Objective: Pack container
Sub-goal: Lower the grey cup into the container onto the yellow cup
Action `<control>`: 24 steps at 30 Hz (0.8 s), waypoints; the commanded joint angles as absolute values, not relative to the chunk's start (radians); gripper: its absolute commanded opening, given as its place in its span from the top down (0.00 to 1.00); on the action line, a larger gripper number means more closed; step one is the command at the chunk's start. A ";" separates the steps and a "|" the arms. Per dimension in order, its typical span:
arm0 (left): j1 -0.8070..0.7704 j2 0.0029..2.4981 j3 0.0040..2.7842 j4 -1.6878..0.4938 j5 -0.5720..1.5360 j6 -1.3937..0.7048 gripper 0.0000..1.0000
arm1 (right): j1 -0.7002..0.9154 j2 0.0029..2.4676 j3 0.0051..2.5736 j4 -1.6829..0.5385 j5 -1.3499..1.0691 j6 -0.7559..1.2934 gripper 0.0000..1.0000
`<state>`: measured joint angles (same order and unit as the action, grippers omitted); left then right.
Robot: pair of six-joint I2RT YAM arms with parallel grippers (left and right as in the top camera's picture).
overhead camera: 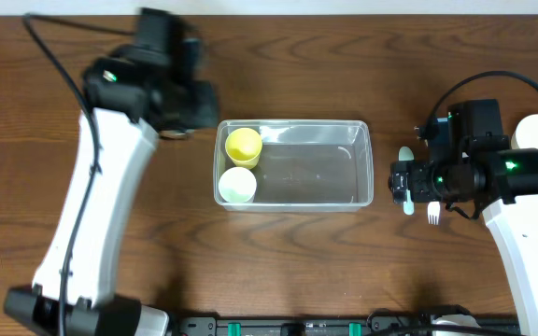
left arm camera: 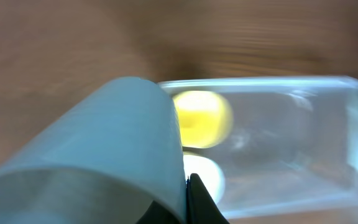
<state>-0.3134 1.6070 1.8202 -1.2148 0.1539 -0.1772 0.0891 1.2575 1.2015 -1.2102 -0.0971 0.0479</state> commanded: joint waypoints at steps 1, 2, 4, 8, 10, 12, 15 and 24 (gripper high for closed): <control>-0.441 1.636 1.864 -1.216 0.150 -0.146 0.94 | 0.097 1.261 1.219 -1.208 -0.094 0.036 0.01; -0.479 1.644 1.873 -1.208 0.128 -0.146 0.94 | 0.097 1.261 1.219 -1.208 -0.094 0.036 0.01; -0.528 1.662 1.876 -1.191 0.086 -0.146 0.94 | 0.097 1.261 1.219 -1.208 -0.094 0.036 0.01; -0.576 1.736 1.876 -1.190 0.078 -0.146 0.94 | 0.097 1.261 1.219 -1.209 -0.094 0.036 0.01; -0.585 1.777 1.876 -1.199 0.078 -0.146 0.94 | 0.097 1.261 1.219 -1.209 -0.094 0.036 0.01; -0.590 1.814 1.876 -1.204 0.078 -0.146 0.94 | 0.097 1.261 1.219 -1.209 -0.094 0.036 0.01; -0.595 1.870 1.876 -1.209 0.078 -0.146 0.94 | 0.097 1.261 1.219 -1.208 -0.093 0.036 0.01; -0.599 2.008 1.876 -1.208 0.078 -0.123 0.94 | 0.097 1.261 1.219 -1.208 -0.093 0.036 0.01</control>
